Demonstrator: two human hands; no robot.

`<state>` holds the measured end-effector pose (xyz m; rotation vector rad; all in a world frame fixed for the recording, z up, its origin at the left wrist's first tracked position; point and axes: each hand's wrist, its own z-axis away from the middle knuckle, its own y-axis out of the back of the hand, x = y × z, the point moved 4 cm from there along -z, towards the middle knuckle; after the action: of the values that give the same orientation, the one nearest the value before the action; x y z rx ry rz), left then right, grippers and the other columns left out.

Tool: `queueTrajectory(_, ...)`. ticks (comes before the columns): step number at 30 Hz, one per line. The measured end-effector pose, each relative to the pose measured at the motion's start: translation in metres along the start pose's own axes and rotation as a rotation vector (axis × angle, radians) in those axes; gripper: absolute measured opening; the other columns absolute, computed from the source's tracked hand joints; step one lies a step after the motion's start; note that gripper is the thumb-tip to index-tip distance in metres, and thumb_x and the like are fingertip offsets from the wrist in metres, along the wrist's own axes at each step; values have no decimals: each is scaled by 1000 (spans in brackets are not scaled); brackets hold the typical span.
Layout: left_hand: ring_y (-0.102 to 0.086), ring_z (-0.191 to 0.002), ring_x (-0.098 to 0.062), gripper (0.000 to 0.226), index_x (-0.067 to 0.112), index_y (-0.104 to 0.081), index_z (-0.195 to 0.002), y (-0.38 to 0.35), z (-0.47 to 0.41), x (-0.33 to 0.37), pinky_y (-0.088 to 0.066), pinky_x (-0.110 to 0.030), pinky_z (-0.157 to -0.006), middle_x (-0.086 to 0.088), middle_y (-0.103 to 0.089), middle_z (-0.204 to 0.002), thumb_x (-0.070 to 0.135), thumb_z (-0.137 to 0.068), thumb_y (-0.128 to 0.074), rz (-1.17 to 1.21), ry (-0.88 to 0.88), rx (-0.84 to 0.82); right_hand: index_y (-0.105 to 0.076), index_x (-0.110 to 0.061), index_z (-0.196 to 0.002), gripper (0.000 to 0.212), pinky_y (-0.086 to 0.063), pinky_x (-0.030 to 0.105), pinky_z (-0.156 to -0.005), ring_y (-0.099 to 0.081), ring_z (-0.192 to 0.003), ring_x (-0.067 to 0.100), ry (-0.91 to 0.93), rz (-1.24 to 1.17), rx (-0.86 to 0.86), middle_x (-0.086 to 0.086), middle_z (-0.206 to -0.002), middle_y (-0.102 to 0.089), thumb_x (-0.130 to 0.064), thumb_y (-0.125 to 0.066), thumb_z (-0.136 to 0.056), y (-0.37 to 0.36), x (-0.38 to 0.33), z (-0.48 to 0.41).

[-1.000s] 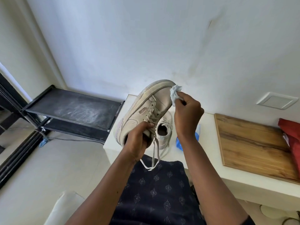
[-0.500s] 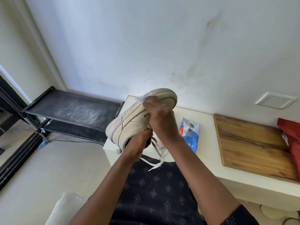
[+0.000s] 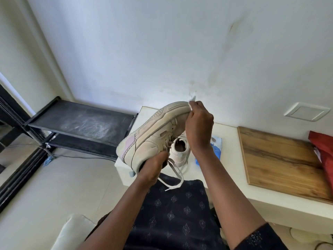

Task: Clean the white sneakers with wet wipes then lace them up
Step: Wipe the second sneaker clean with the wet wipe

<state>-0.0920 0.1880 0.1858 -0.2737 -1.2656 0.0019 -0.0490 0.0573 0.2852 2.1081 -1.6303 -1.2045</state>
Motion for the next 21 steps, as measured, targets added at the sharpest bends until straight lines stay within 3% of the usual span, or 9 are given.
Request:
queueTrajectory(3,-25,-49,-10,21,24,-38,-40,5,-1,-1,-20,-30,-52,11,-31,-46,35,-47,-54,-88,-49,26,-69,4,-99,31,-54,31,-67,-67,-81,31,39,-54,23,14,-95,-69,8,-44,-80,3,-8,4)
queueTrajectory(8,-23,-41,-4,28,17,-31,-49,2,-2,12,-19,-23,-46,12,-28,-42,9,-66,-51,-61,-95,39,-70,3,-93,27,-55,33,-72,-67,-96,28,360,-79,-34,13,-103,-69,14,-56,-73,-4,-40,32)
queueTrajectory(12,-21,-43,-5,19,17,-30,-50,2,-1,10,-17,-24,-48,10,-26,-42,14,-57,-47,-34,-68,41,-70,1,-100,37,-56,33,-70,-66,-100,28,558,-34,-73,13,-108,-68,7,-43,-76,-6,-40,41)
queueTrajectory(14,-21,-43,-5,18,17,-30,-50,4,-1,10,-17,-24,-47,10,-26,-43,12,-55,-46,-14,-70,41,-70,-1,-102,38,-56,32,-65,-68,-90,28,496,32,-40,11,-107,-69,4,-42,-77,-3,-28,29)
queueTrajectory(18,-23,-44,-5,20,21,-32,-45,4,1,11,-19,-25,-48,11,-28,-44,13,-56,-47,-51,-98,49,-68,0,-102,32,-53,31,-59,-67,-76,32,150,39,-26,12,-98,-69,11,-51,-78,-1,-5,0)
queueTrajectory(21,-24,-45,-7,26,21,-34,-40,9,2,10,-22,-25,-49,12,-29,-44,21,-60,-50,-176,-98,71,-66,3,-106,31,-52,34,-66,-66,-81,34,13,19,-35,15,-98,-68,11,-48,-82,-4,-3,-3)
